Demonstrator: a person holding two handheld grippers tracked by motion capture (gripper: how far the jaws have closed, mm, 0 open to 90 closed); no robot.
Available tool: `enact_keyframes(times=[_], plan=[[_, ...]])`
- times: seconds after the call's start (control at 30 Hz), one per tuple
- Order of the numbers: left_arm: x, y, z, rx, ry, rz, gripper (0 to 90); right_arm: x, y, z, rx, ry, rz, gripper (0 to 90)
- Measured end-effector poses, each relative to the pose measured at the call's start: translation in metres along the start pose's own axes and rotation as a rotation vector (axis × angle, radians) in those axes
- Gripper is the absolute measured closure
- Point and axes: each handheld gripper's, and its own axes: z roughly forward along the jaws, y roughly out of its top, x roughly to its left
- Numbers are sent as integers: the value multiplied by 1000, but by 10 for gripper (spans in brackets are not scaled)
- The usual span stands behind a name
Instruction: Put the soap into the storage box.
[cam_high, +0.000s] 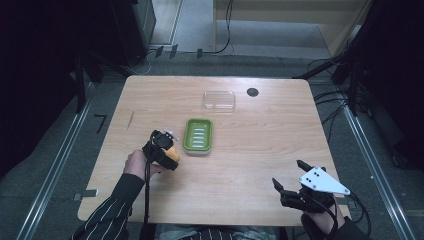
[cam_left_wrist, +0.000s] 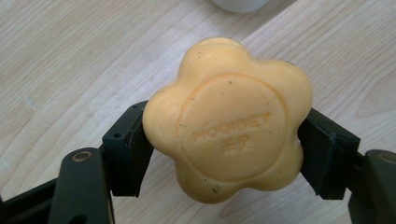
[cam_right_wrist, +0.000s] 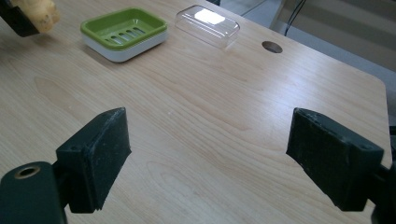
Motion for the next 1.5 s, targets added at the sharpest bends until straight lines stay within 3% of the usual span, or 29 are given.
enact_keyframes(times=[1.1, 1.5], plan=[[8, 42, -17, -124, 22, 1, 280, 0, 0, 0, 1, 0, 0, 136], [8, 62, -19, -160, 24, 19, 280, -2, -1, 1, 1, -4, 0, 136]])
